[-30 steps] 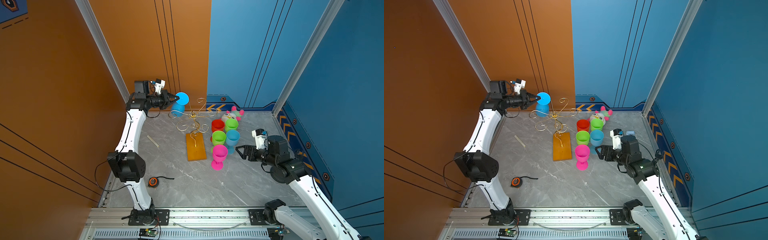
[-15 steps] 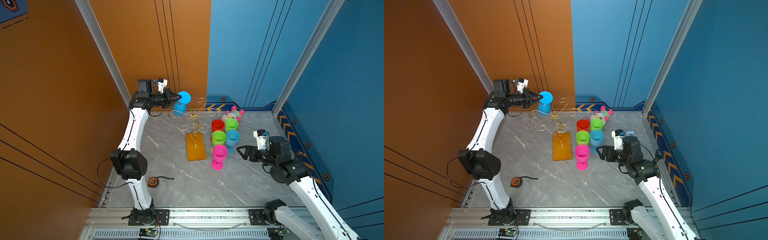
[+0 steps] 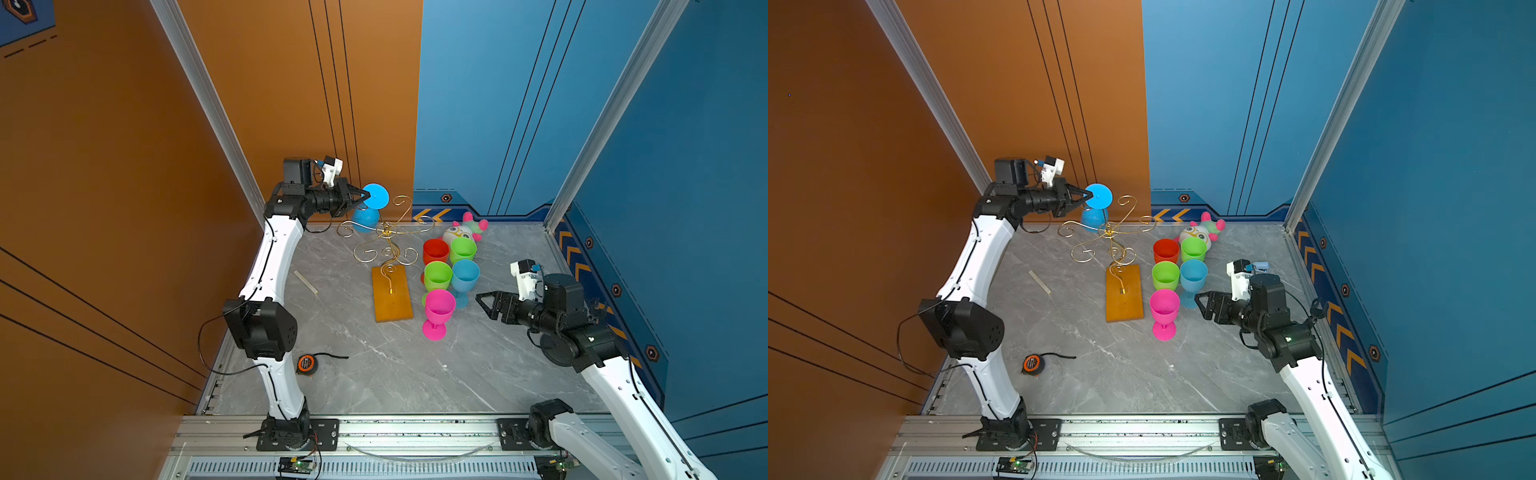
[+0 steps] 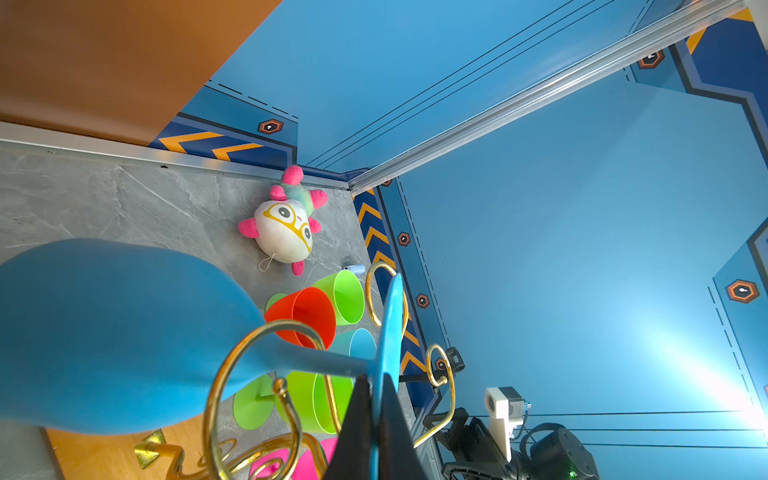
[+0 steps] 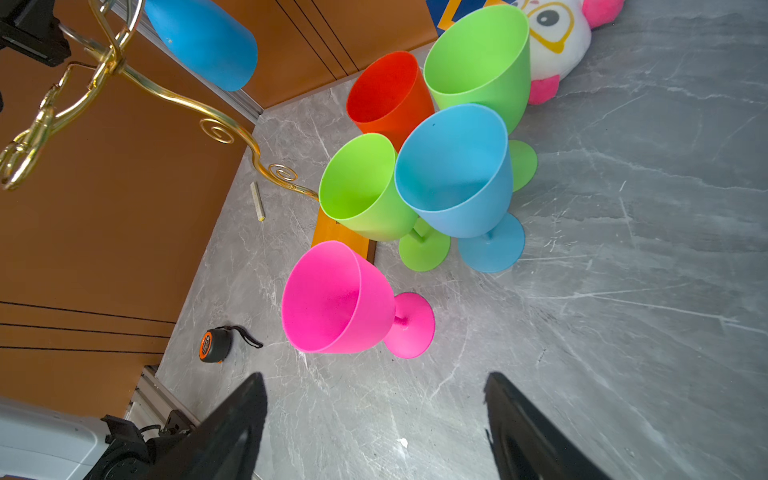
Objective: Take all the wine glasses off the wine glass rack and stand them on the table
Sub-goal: 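Pull the cyan glass off the rack hook toward the robot with the left gripper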
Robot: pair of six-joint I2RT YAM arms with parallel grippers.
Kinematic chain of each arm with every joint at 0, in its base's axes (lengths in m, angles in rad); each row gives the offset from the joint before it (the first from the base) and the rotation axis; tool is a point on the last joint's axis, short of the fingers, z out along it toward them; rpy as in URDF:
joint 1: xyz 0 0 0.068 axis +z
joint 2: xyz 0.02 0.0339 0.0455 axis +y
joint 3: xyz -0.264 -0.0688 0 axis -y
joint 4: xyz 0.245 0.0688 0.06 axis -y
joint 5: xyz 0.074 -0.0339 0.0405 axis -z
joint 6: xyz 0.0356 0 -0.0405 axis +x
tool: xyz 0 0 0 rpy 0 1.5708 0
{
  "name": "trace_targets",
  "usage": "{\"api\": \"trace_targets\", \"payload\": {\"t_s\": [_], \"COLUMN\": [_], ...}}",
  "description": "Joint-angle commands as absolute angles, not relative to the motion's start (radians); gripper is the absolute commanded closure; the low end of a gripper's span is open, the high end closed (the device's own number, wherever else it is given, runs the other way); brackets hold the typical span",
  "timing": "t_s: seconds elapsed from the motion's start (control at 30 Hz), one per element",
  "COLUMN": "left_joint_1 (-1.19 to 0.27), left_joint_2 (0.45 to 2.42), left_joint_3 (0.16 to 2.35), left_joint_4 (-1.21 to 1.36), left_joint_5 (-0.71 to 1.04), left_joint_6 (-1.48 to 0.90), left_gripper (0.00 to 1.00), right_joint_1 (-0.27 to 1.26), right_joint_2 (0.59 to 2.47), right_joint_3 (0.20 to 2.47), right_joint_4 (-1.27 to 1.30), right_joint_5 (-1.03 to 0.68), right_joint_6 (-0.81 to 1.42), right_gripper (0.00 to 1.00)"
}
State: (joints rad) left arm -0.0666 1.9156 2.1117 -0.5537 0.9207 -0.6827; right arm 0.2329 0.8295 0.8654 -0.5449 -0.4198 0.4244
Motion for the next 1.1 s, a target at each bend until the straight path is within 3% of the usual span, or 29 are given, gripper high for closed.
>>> {"api": "trace_targets", "payload": {"t_s": [0.0, 0.33, 0.63, 1.07], "left_joint_1": [-0.073, -0.044, -0.007, 0.089], "left_joint_2": [1.899, 1.746, 1.707, 1.550], "left_joint_3": [2.101, 1.927, 1.896, 1.771], "left_joint_4": [-0.560, -0.559, -0.560, -0.559], "left_joint_5": [0.957, 0.975, 1.030, 0.937], "left_joint_6": [-0.673, -0.632, -0.628, -0.610], "left_gripper": [1.00, 1.00, 1.00, 1.00], "right_joint_1": [0.223, 0.220, 0.221, 0.222], "right_joint_2": [0.809, 0.811, 0.812, 0.825], "right_joint_3": [0.851, 0.850, 0.852, 0.854], "right_joint_4": [-0.529, -0.530, -0.525, -0.508], "right_joint_5": [-0.439, -0.444, -0.446, -0.462], "right_joint_6": [0.439, 0.446, 0.461, 0.481], "right_gripper": [0.17, 0.16, 0.16, 0.17]}}
